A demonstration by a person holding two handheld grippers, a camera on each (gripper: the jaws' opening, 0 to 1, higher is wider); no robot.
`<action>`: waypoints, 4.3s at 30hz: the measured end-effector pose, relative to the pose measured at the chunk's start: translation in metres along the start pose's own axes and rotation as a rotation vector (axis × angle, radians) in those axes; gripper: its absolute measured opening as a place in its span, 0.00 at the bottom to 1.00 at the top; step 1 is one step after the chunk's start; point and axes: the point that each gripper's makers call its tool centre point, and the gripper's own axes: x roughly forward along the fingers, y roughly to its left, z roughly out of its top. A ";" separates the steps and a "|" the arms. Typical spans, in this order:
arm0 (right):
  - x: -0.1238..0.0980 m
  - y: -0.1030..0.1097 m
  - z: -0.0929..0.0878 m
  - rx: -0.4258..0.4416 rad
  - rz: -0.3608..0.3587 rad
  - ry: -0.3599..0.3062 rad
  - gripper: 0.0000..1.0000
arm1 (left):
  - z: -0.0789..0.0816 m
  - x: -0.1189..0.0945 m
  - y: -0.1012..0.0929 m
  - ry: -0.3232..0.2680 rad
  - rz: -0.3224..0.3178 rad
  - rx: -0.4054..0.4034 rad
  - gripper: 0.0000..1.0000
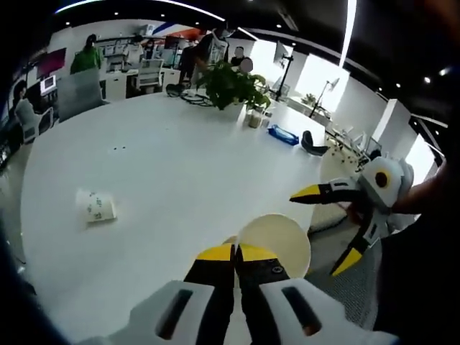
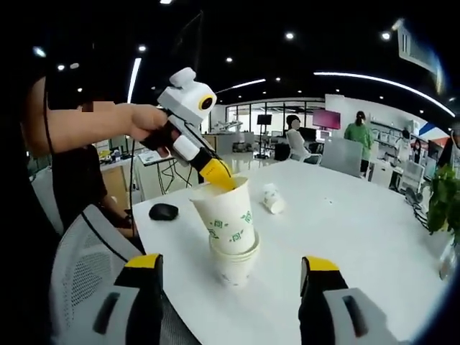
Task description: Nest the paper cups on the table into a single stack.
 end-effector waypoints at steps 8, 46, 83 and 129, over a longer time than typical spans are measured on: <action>-0.005 -0.004 -0.008 0.017 -0.025 0.011 0.77 | -0.011 0.013 0.001 0.061 0.019 0.049 0.00; -0.008 -0.004 -0.020 0.041 -0.033 0.038 0.74 | -0.038 0.051 0.023 0.124 0.131 0.226 0.04; -0.017 -0.021 -0.018 0.085 -0.073 -0.011 0.87 | 0.007 0.003 0.093 -0.064 0.239 0.101 0.35; -0.015 -0.038 -0.037 0.166 -0.130 0.057 0.81 | 0.030 0.023 0.238 -0.114 0.373 -0.008 0.55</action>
